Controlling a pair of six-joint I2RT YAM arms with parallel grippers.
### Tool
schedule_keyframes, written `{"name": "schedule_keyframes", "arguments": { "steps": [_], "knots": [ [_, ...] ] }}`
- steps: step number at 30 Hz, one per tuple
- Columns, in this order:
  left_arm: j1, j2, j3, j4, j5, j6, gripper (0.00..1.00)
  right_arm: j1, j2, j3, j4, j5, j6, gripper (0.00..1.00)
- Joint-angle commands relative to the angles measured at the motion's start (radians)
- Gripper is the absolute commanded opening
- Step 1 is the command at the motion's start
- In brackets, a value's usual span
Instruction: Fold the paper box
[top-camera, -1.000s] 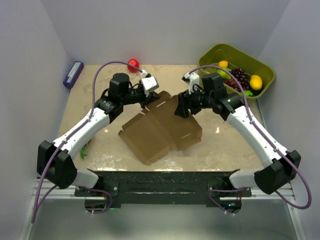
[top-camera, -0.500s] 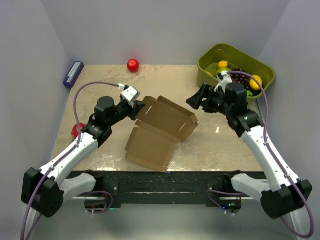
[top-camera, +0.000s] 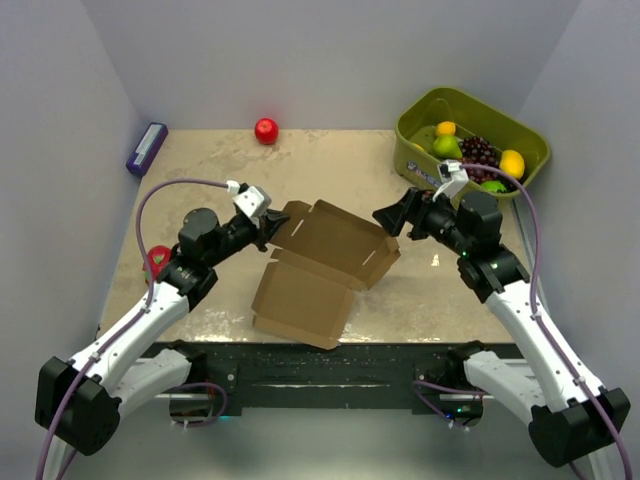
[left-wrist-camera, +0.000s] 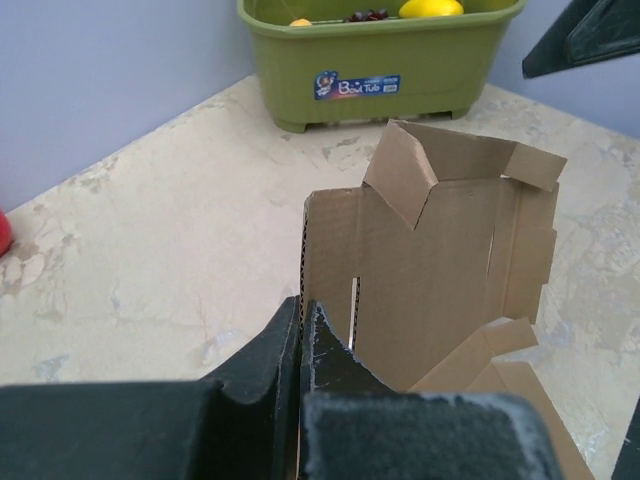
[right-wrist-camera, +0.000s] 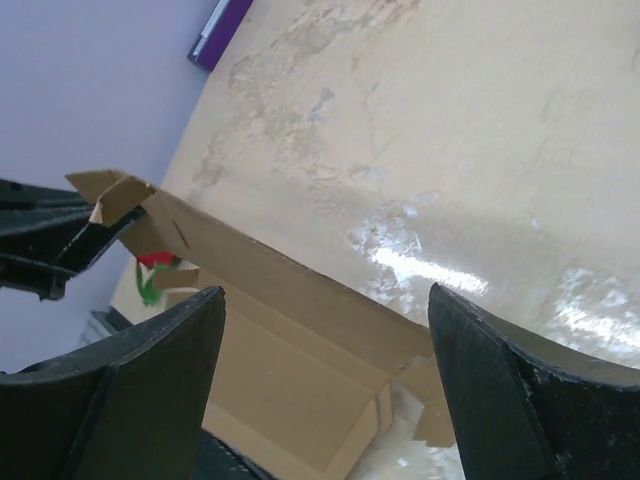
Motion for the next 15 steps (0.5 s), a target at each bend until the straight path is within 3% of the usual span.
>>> {"name": "schedule_keyframes", "arguments": {
  "steps": [1, 9, 15],
  "knots": [
    [0.001, -0.006, 0.039, -0.029, 0.026, 0.002, 0.0, 0.0, -0.062, -0.012, 0.016, -0.006, -0.235, 0.88],
    [0.001, 0.0, 0.051, -0.063, 0.17, 0.044, 0.0, 0.003, -0.018, -0.053, 0.038, -0.232, -0.378, 0.86],
    [0.003, 0.003, 0.06, -0.077, 0.218, 0.055, 0.0, 0.047, 0.027, -0.066, 0.079, -0.249, -0.393, 0.82]
  ]
}}
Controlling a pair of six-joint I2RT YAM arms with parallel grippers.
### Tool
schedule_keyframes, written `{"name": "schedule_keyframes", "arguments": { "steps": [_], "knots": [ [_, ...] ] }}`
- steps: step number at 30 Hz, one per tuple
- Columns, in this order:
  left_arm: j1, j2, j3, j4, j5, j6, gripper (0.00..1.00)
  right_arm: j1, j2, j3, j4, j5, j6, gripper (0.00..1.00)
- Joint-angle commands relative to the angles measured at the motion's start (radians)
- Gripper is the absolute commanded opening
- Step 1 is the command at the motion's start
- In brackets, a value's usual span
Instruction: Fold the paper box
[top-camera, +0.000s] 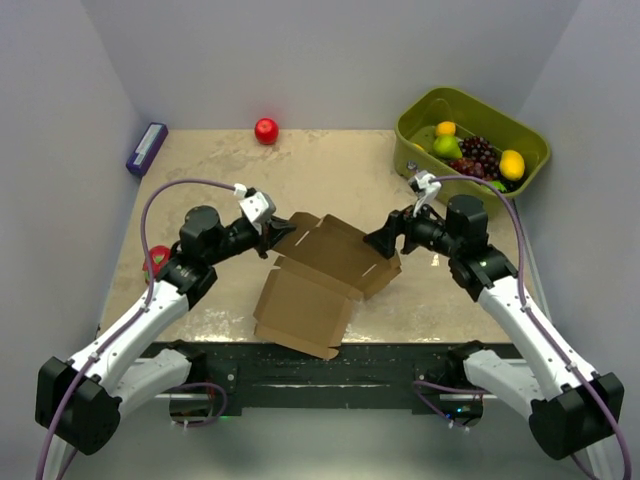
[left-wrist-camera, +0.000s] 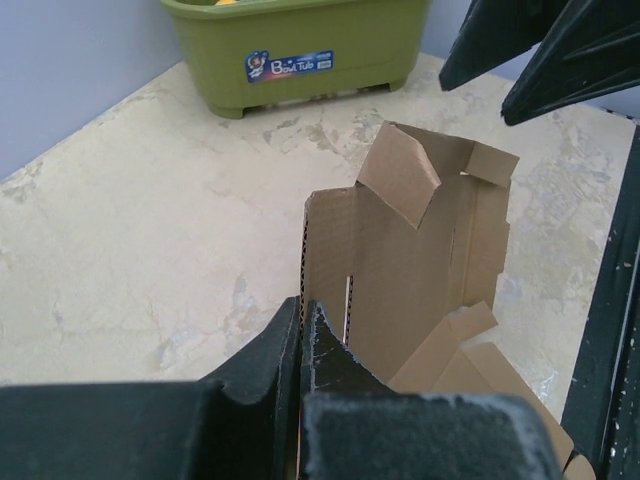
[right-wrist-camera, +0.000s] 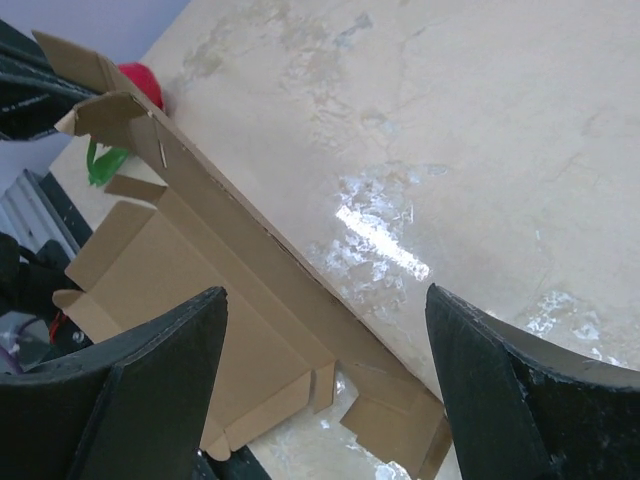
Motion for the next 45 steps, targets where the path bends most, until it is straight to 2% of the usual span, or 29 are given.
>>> {"name": "schedule_keyframes", "arguments": {
  "steps": [1, 5, 7, 8, 9, 12, 13, 15, 16, 17, 19, 24, 29, 31, 36, 41, 45],
  "knots": [
    [0.003, 0.0, 0.043, -0.003, 0.066, 0.025, 0.0, 0.05, 0.042, 0.003, 0.061, -0.05, -0.064, 0.81],
    [0.003, 0.007, 0.046, -0.003, 0.083, 0.025, 0.0, 0.099, 0.083, 0.009, 0.051, 0.006, -0.083, 0.77],
    [0.003, 0.006, 0.045, -0.001, 0.094, 0.025, 0.0, 0.104, 0.099, 0.01, 0.059, 0.016, -0.09, 0.67],
    [0.003, 0.007, 0.045, -0.001, 0.094, 0.027, 0.0, 0.102, 0.115, 0.012, 0.059, 0.013, -0.089, 0.61],
    [0.003, 0.007, 0.045, -0.003, 0.089, 0.028, 0.0, 0.105, 0.122, 0.016, 0.061, 0.014, -0.09, 0.49],
    [0.004, 0.006, 0.043, 0.0, 0.076, 0.03, 0.0, 0.115, 0.137, 0.027, 0.058, 0.019, -0.093, 0.28],
    [0.003, 0.007, 0.042, 0.005, 0.072, 0.03, 0.0, 0.116, 0.139, 0.03, 0.053, 0.02, -0.096, 0.18],
    [0.001, 0.021, 0.04, 0.01, 0.048, 0.044, 0.18, 0.118, 0.145, 0.039, 0.045, 0.02, -0.103, 0.1],
    [0.0, 0.026, 0.046, 0.006, 0.043, 0.05, 0.42, 0.118, 0.145, 0.042, 0.039, 0.022, -0.107, 0.03],
    [-0.002, 0.029, 0.063, -0.001, 0.037, 0.054, 0.55, 0.118, 0.146, 0.044, 0.036, 0.023, -0.107, 0.01],
    [-0.006, 0.027, 0.086, -0.027, -0.009, 0.079, 0.77, 0.119, 0.148, 0.052, 0.028, 0.025, -0.112, 0.0],
    [-0.026, -0.089, 0.066, 0.077, -0.104, 0.123, 0.9, 0.122, 0.162, 0.078, 0.005, 0.01, -0.116, 0.0],
    [-0.071, -0.057, 0.101, 0.086, -0.133, 0.201, 0.88, 0.122, 0.166, 0.088, -0.005, -0.023, -0.116, 0.0],
    [-0.123, -0.03, 0.129, 0.069, -0.168, 0.241, 0.88, 0.122, 0.166, 0.09, -0.007, -0.033, -0.119, 0.0],
    [-0.259, 0.071, 0.189, 0.056, -0.343, 0.399, 0.87, 0.125, 0.172, 0.093, -0.01, -0.049, -0.116, 0.0],
    [-0.321, 0.171, 0.244, 0.051, -0.458, 0.494, 0.85, 0.127, 0.171, 0.092, -0.01, -0.055, -0.116, 0.0],
    [-0.353, 0.214, 0.253, 0.072, -0.526, 0.548, 0.78, 0.127, 0.169, 0.093, -0.01, -0.061, -0.118, 0.0]
  ]
}}
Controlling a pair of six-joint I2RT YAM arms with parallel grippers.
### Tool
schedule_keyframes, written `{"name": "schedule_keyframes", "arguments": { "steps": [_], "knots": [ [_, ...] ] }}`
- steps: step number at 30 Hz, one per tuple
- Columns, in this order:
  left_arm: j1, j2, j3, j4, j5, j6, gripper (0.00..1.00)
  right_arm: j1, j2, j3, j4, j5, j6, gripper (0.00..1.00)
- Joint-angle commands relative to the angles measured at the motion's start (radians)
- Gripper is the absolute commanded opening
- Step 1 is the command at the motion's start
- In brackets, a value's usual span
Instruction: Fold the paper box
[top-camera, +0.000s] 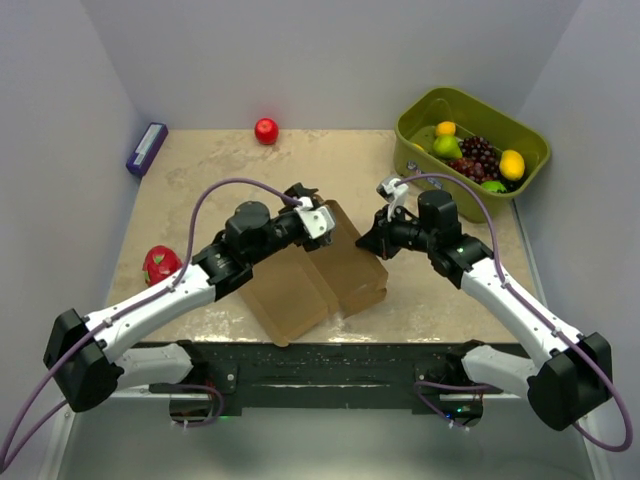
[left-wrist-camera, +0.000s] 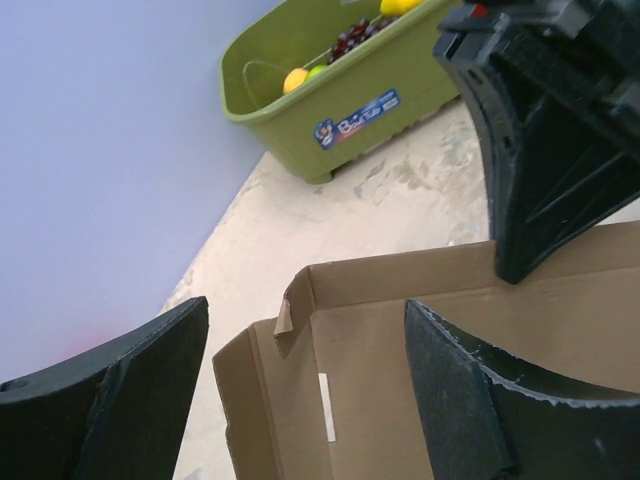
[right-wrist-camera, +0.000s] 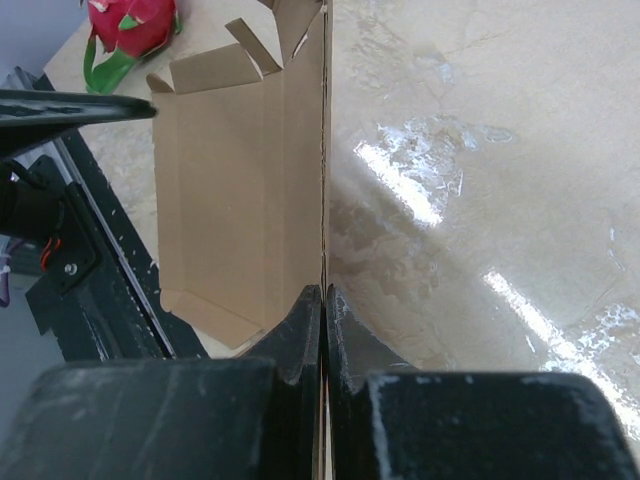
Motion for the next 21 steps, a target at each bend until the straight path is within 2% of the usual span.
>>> {"name": "schedule_keyframes", "arguments": {
  "steps": [1, 5, 10, 13, 21],
  "knots": [
    [-0.024, 0.033, 0.057, 0.042, -0.123, 0.114, 0.76, 0.006, -0.005, 0.053, 0.014, -0.036, -0.011, 0.0],
    [-0.038, 0.053, 0.05, 0.038, -0.178, 0.152, 0.7, 0.006, -0.01, 0.053, 0.014, -0.041, -0.011, 0.0],
    [-0.046, 0.069, 0.046, 0.06, -0.2, 0.166, 0.54, 0.006, -0.001, 0.056, 0.009, -0.044, -0.012, 0.0],
    [-0.05, 0.086, 0.049, 0.071, -0.21, 0.174, 0.51, 0.006, -0.002, 0.058, 0.009, -0.046, -0.011, 0.0],
    [-0.055, 0.103, 0.044, 0.098, -0.229, 0.187, 0.35, 0.006, -0.001, 0.063, 0.002, -0.049, -0.009, 0.0]
  ]
}}
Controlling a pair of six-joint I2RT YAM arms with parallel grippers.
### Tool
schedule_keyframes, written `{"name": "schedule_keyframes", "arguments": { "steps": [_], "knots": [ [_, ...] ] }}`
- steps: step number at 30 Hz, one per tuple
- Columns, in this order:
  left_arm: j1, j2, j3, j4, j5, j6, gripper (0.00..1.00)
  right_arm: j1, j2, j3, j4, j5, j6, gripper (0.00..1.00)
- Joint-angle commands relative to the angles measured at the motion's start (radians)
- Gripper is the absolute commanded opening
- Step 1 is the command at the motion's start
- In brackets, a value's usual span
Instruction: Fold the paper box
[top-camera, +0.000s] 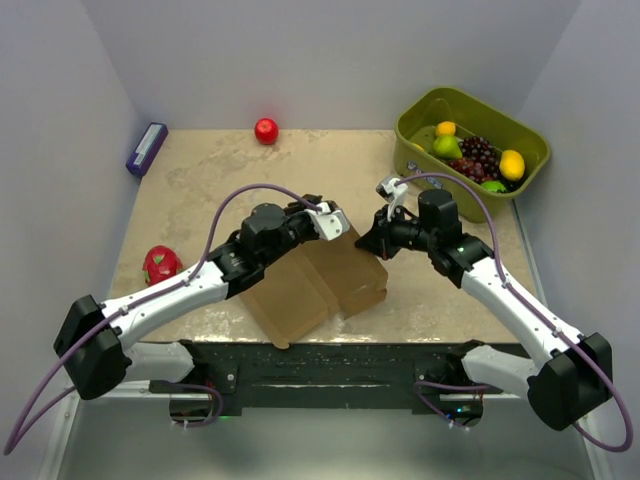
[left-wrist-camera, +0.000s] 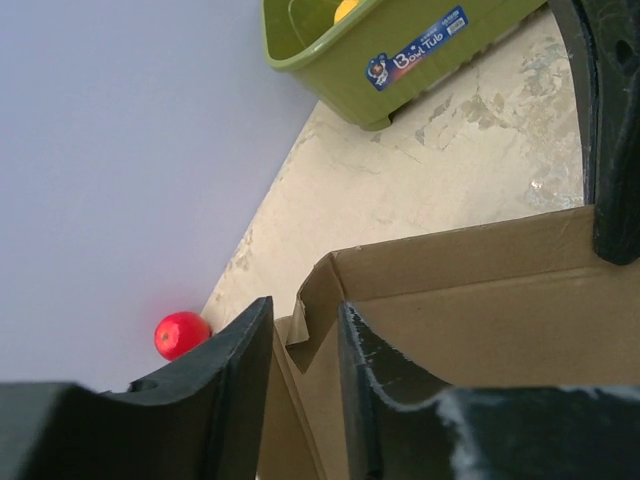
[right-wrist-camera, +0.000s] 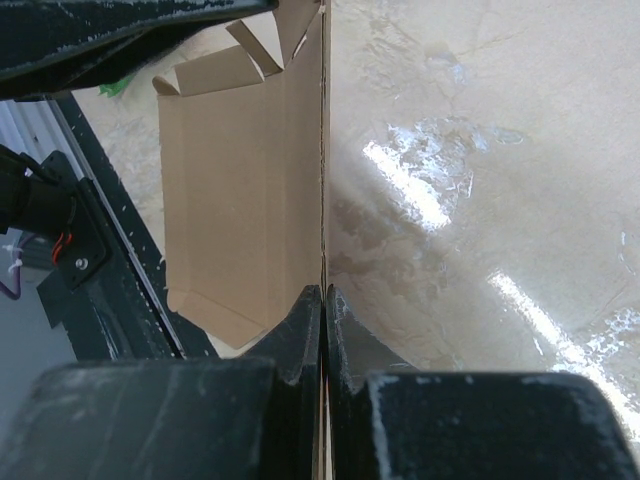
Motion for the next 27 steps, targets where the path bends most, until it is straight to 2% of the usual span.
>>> {"name": "schedule_keyframes", "arguments": {
  "steps": [1, 11, 21, 27],
  "knots": [
    [-0.005, 0.008, 0.033, 0.072, -0.029, 0.025, 0.33, 0.007, -0.001, 0.052, 0.014, -0.026, -0.009, 0.0],
    [-0.005, 0.02, 0.029, 0.09, -0.043, 0.028, 0.05, 0.006, -0.001, 0.057, 0.006, -0.029, -0.009, 0.0],
    [-0.005, 0.014, 0.027, 0.097, -0.061, 0.014, 0.0, 0.006, 0.008, 0.058, 0.0, -0.032, -0.012, 0.0],
    [-0.002, -0.003, 0.075, -0.035, 0.015, -0.045, 0.0, 0.006, 0.021, 0.071, -0.018, 0.04, -0.019, 0.0]
  ]
}}
